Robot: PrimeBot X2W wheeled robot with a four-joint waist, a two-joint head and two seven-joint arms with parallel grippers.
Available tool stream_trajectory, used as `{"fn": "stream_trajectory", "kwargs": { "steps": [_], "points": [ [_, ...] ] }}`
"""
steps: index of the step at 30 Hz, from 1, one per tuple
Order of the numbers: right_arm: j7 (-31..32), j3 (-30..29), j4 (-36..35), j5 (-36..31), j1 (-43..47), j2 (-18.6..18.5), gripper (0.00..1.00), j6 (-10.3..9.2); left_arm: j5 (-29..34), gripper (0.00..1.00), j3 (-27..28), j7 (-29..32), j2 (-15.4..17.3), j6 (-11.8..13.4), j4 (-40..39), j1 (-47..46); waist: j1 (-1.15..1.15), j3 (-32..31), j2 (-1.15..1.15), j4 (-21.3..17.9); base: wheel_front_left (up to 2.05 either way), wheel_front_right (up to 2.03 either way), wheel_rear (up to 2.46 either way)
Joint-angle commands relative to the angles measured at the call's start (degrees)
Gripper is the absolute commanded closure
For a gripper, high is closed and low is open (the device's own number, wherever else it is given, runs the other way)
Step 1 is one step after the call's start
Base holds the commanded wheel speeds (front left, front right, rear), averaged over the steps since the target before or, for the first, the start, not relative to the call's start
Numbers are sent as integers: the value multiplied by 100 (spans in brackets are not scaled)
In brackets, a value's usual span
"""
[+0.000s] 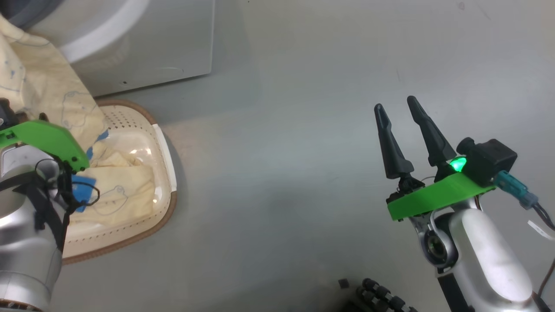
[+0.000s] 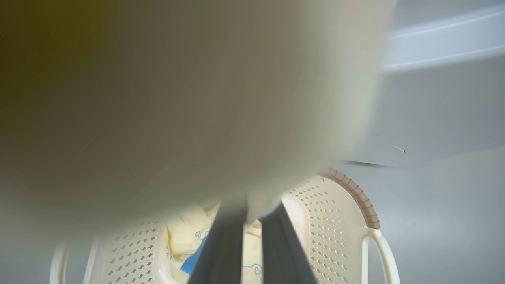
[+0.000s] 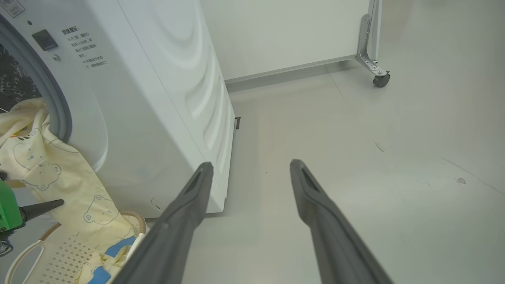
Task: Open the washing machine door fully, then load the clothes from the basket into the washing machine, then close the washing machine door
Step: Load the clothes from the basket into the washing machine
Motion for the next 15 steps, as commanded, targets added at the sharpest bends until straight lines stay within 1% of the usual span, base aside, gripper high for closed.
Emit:
{"fn": "stream_trajectory", "kwargs": {
  "steps": [1,8,10,11,15],
  "points": [
    [-55,36,-186,-15,30,-41,0,21,45,100,51,22,194,-39,-44,-123,0,-33,0,86,0,0,0],
    [-55,-110,-214,-125,130,-41,0,21,143,100,-176,248,102,-267,-135,-253,0,-193,0,410,0,0,0],
    [-55,-130,-213,-147,170,-41,0,21,169,100,-238,343,127,-333,-240,-300,0,-255,0,490,0,0,0],
    [-55,-166,-213,-175,216,-41,0,21,161,100,-279,484,159,-406,-393,-355,0,-309,0,579,0,0,0],
    [-55,-233,-226,-231,297,-41,0,21,53,100,-293,911,267,-516,-866,-483,0,-389,0,723,0,0,0]
  ]
}}
